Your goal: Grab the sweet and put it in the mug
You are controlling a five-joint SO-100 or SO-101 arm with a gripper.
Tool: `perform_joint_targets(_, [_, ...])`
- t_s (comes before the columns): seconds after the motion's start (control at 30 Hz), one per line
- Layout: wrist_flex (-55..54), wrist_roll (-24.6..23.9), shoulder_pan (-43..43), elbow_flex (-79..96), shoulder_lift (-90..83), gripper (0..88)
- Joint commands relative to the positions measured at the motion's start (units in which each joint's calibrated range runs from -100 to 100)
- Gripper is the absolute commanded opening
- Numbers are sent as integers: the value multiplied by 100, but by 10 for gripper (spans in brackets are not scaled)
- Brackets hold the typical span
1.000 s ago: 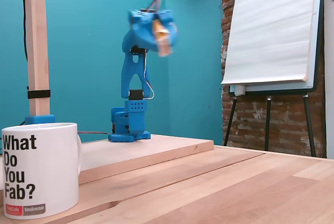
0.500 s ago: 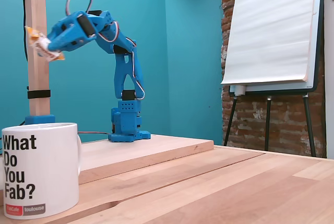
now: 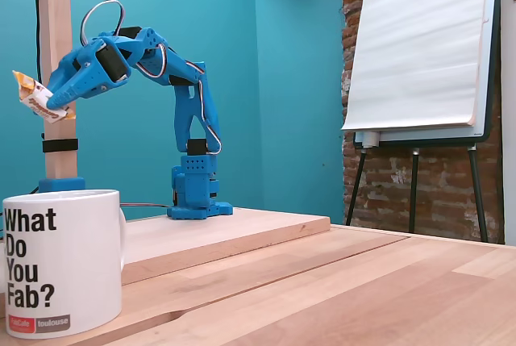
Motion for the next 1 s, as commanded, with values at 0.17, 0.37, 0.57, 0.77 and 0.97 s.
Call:
perform_joint_targets(0.17, [-104,39,-295,-1067,98,0])
perform_joint_targets(0.37, [-104,39,-412,-1807,658,0])
perform_joint_targets(0.57, [-104,83,-397,-2146,1097,0])
perform_joint_targets(0.77, [-104,88,-390,-2396,1475,0])
perform_joint_targets(0.97, [-104,54,-390,-2637,1776,0])
